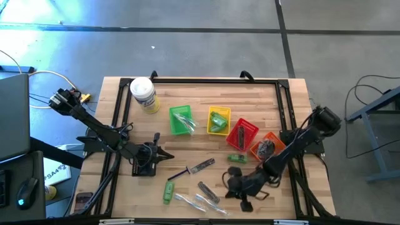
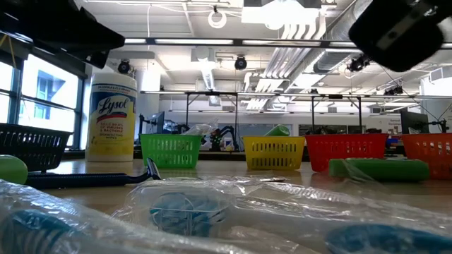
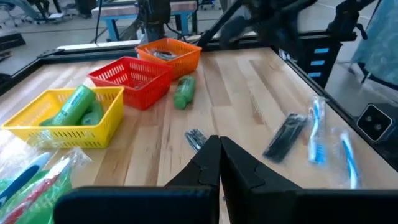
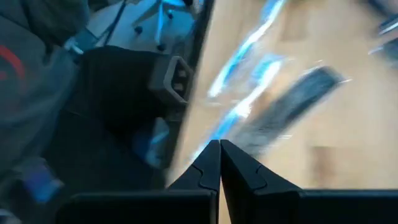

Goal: Pick & Place Travel size toiletries
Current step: Put the blue toothbrush into the green bin

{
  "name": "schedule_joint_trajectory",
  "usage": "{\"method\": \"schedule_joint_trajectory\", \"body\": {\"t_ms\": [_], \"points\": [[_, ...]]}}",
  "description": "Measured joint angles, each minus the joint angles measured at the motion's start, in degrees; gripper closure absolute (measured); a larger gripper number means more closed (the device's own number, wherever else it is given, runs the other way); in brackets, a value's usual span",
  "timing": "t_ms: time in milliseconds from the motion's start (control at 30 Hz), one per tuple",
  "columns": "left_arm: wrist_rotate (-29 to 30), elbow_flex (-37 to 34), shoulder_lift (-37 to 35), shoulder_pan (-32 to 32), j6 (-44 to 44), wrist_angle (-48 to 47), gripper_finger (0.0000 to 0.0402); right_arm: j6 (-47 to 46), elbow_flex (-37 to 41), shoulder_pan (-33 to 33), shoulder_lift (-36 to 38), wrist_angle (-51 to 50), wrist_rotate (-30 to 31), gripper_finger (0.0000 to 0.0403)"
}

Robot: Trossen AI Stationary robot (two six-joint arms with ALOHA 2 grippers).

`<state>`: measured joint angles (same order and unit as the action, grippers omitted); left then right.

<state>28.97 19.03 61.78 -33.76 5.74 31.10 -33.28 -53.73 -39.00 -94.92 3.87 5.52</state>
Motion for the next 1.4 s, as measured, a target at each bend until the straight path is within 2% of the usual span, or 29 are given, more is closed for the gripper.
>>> {"method": "schedule_joint_trajectory", "body": {"t_ms": [133, 233, 400, 567, 700, 900, 1233, 1400], "points": [[0.1, 0.0, 0.0, 0.0, 0.7, 0.8, 0.0401, -8.1, -7.1, -1.7, -5.5, -3.6, -1.2, 0.0399], [-0.2, 0.0, 0.0, 0.0, 2.0, 0.6, 0.0401, -12.7, -12.4, -2.5, -10.0, -8.2, -1.8, 0.0382], [-0.2, 0.0, 0.0, 0.0, 3.5, 0.8, 0.0401, -17.8, -18.5, -2.8, -16.0, -13.5, -4.6, 0.0303], [-0.2, 0.0, 0.0, 0.0, 3.5, 0.8, 0.0401, -21.4, -19.7, -2.4, -19.0, -13.5, -5.3, 0.021], [-0.2, 0.0, 0.0, 0.0, 3.5, 0.4, 0.0401, -22.2, -20.1, -2.6, -20.9, -12.4, -5.9, 0.0174], [-0.2, 0.0, 0.0, 0.0, 1.7, 0.4, 0.0401, -22.6, -20.1, -2.7, -22.4, -13.9, -1.4, 0.0175], [-0.2, 0.0, 0.0, 0.0, 0.5, 0.4, 0.0401, -21.8, -20.4, -2.7, -25.9, -15.6, 1.0, 0.0188], [-0.1, 0.0, 0.0, 0.0, 0.5, 0.4, 0.0401, -22.4, -20.4, -2.7, -26.0, -18.4, 4.0, 0.0205]]}}
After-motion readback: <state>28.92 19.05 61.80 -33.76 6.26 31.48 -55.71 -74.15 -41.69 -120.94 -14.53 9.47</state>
